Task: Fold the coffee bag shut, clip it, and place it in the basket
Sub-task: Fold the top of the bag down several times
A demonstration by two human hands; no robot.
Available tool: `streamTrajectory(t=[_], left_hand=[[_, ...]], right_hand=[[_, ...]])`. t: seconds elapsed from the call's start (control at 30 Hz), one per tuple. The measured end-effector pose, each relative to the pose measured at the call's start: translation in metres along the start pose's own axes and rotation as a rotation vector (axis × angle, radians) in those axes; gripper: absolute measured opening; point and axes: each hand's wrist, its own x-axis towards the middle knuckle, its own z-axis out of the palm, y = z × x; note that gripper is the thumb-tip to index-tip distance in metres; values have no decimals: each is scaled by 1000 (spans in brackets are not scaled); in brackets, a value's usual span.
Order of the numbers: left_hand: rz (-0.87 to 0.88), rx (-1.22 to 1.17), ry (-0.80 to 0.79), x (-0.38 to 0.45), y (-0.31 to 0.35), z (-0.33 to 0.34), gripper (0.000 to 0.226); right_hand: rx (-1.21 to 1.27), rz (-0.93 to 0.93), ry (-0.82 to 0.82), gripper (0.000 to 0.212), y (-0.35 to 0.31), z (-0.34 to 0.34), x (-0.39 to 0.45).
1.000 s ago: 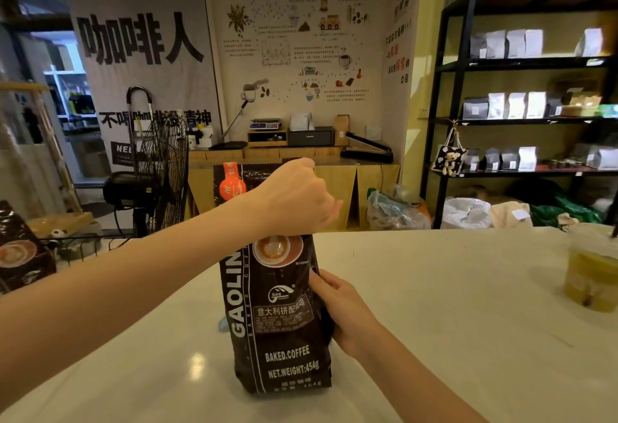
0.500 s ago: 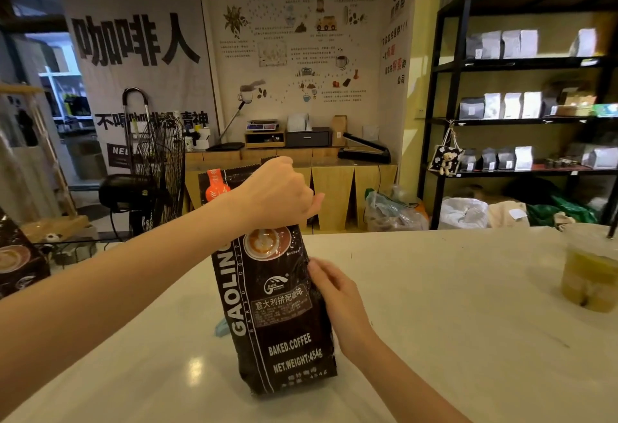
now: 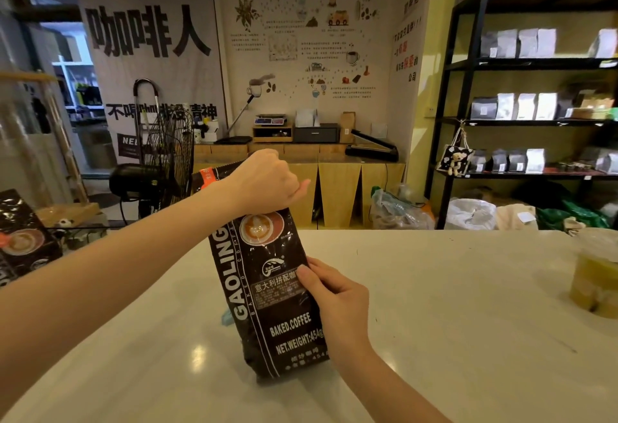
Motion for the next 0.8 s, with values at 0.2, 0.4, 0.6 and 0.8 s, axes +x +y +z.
streamTrajectory(t=[0.2,0.4,0.6,0.8], left_hand=[[84,78,29,13,10,-5,54],[136,71,32,29,31,-12,58],[177,112,-2,37,46,-13,62],[-165,23,254,21,69,-30,33]], right_hand=[[-9,4,58,15,1,-4,0],[56,146,-214,12,-14,-26,17],[53,105,-234,23,-17,-38,23],[32,111,-296,20,-19,-50,29]])
